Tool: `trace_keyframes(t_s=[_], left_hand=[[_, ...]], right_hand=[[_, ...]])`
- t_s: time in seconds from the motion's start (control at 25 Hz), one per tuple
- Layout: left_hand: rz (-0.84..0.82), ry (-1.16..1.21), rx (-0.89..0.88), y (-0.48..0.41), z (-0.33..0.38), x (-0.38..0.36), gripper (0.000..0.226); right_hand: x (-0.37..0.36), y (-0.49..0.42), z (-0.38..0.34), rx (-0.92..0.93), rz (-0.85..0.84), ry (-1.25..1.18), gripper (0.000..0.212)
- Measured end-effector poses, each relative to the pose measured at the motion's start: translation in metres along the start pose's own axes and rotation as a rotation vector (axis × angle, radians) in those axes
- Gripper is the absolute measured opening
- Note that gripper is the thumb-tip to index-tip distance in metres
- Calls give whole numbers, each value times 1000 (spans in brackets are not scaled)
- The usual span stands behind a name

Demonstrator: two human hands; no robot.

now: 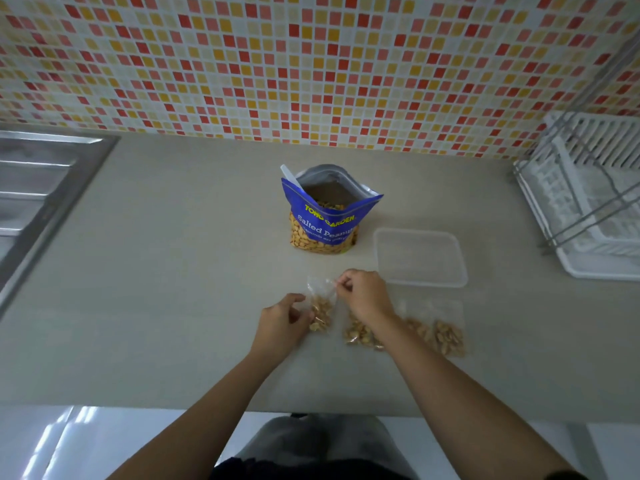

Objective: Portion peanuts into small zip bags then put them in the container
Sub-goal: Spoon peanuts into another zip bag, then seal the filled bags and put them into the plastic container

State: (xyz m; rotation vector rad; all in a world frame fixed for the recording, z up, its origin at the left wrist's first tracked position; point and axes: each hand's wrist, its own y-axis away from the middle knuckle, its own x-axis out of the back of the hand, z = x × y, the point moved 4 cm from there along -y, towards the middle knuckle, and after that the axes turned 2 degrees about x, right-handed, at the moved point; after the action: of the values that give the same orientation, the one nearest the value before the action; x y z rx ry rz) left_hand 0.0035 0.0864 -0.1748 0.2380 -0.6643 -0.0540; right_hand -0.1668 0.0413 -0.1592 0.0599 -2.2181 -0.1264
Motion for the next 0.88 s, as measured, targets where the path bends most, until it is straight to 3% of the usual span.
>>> trace_keyframes(t_s=[0.2,0.28,0.44,0.56,0.72,0.88], left_hand=[[8,-256,-156,3,6,-2,29],[77,-370,-218,5,14,1,33],[102,-279,-381,10,48,-6,29],[21,-210,-464,8,80,-34,28],[-129,-221,-558,17,111,-93,27],[-166,-339,-627,22,137,-153,33]], right_hand=[[-11,-1,6,64,-38,84,14],[-4,5,3,146,27,85,19],[27,39,19,225,232,-41,12],[53,68,58,155,314,-52,7],[80,93,121,36,363,-23,17],[99,87,173,-85,266,-17,32]])
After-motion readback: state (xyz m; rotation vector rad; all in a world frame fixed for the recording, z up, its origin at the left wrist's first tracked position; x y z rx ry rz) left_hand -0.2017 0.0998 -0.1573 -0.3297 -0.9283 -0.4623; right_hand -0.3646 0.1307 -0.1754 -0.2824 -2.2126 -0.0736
